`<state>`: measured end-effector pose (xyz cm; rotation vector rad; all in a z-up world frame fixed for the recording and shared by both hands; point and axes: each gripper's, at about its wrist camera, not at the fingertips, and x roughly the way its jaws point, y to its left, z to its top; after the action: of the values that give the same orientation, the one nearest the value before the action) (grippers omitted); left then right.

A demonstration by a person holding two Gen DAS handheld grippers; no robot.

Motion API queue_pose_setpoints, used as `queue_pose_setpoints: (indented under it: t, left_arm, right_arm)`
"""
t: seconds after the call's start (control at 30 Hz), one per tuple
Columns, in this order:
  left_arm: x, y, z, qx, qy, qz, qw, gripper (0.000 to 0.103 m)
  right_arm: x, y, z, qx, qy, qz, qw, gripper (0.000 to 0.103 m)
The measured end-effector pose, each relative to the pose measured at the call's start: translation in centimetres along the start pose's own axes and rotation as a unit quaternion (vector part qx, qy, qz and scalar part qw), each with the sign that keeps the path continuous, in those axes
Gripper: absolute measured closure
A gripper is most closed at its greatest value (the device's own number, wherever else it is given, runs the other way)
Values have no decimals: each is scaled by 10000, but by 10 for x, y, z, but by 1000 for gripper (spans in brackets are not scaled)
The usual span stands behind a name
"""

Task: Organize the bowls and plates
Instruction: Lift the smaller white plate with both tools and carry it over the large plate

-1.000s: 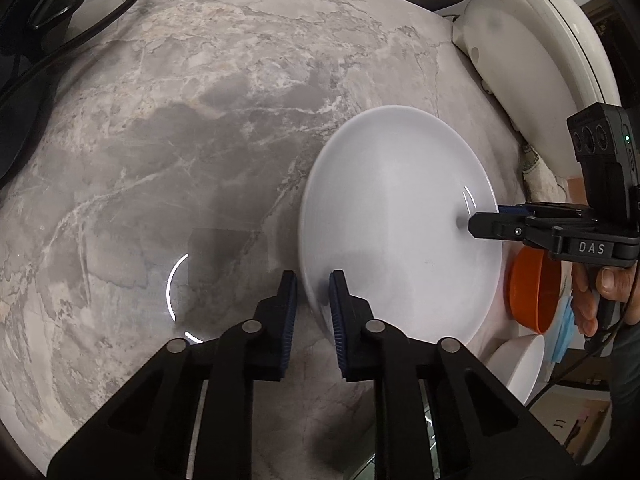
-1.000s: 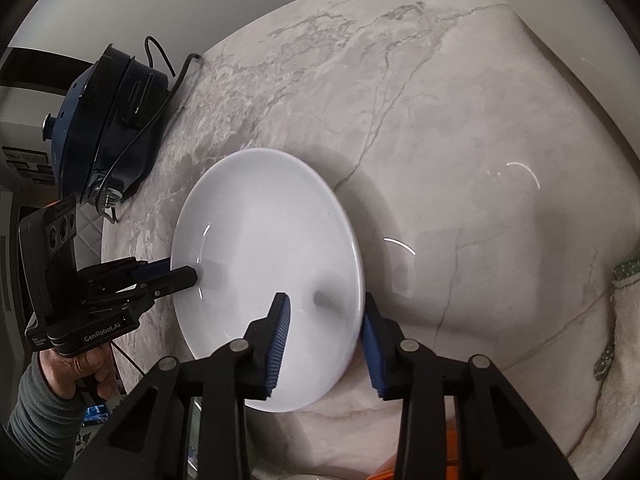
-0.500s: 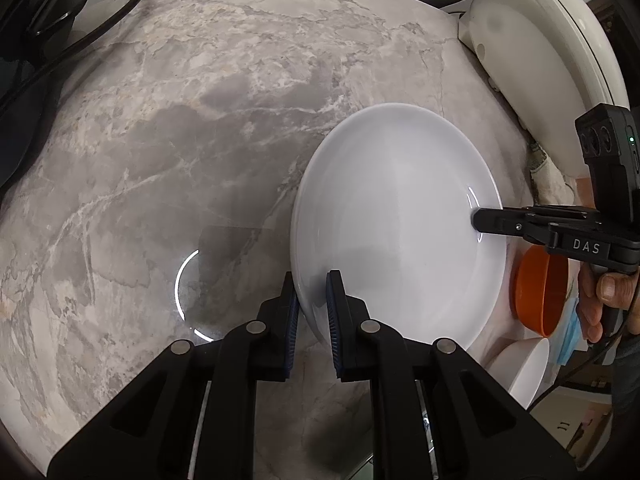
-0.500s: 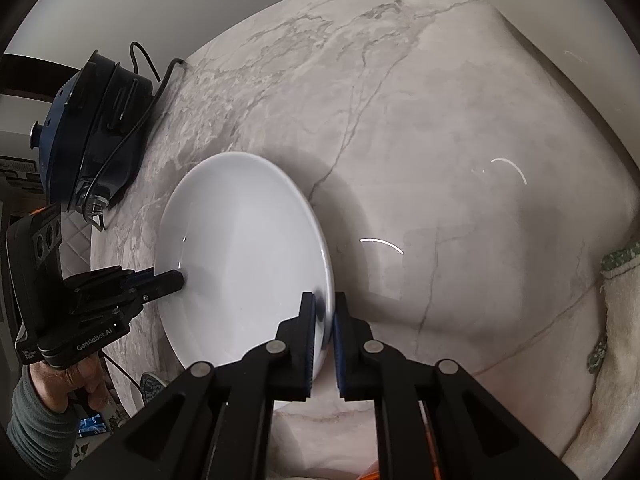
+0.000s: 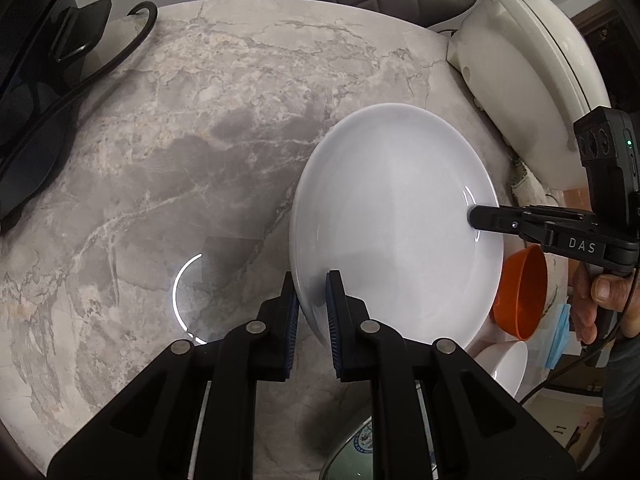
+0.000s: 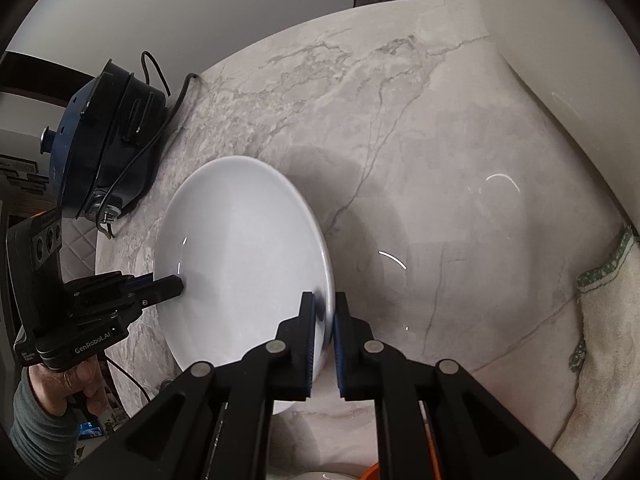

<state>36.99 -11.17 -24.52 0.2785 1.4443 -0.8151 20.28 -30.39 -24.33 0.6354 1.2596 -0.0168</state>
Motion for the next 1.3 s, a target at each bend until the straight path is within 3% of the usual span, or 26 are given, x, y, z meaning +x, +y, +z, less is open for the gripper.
queue_pose_setpoints:
  t: [0.23,0.43,0.97,1.3]
  left_arm:
    - [-44,-14,-10,60,-198,-116,9997,91]
    - [-79,-26,-40,176,-304,-196,9992,91]
    - [-121,-66,-198,393,-416,-396,9976,91]
    - [-92,-85,-316,620,-11,-436,9971,91]
  right_arm:
    - [-30,16,-8,-86,-183,57,9998,92]
    - [-60,35,-33,-165,-380,125,9991,92]
    - [-107,65,-158,-224,-734,174,9969,92]
    - [-94,65,-273,40,-664,71,9978,92]
